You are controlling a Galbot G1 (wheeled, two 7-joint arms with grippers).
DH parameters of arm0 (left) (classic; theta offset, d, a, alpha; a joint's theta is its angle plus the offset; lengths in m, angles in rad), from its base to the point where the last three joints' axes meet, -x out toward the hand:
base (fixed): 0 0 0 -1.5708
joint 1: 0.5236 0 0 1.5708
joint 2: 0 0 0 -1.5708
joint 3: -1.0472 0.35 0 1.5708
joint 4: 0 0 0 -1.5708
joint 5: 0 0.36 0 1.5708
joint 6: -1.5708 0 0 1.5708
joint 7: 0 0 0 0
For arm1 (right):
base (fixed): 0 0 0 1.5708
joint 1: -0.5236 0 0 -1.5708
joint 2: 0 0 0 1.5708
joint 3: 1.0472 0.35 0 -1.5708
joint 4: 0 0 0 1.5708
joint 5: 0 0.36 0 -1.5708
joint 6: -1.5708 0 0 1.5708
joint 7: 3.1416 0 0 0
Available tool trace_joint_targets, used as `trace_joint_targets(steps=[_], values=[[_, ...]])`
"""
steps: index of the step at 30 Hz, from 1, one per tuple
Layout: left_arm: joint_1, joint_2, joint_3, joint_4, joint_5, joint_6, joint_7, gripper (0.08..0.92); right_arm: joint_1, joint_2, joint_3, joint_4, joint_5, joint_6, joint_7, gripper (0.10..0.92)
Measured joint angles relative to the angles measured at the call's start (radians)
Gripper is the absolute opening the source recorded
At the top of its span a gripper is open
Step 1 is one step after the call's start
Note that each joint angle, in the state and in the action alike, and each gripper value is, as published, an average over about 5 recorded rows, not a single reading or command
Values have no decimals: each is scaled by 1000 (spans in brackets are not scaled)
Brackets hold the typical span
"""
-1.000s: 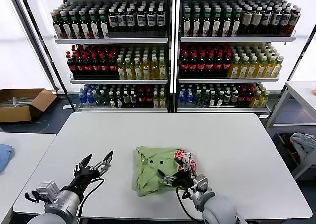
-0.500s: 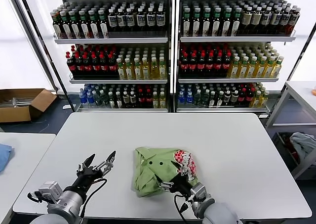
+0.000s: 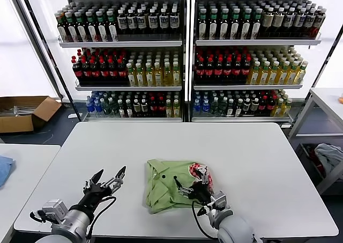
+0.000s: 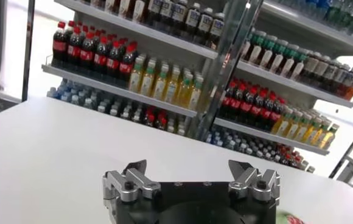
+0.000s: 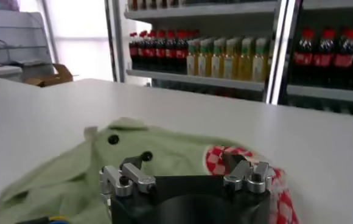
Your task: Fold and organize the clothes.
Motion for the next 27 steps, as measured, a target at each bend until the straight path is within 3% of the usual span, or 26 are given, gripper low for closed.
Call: trace_joint_targets(steps=[8,27], values=[[2,-3,3,5,3,-3,2,823,-5,-1,17,-16,62,1,20,823],[-15,3,-38,23,42,-45,61,823,-158,-16,358,236,166,41,-22,823]])
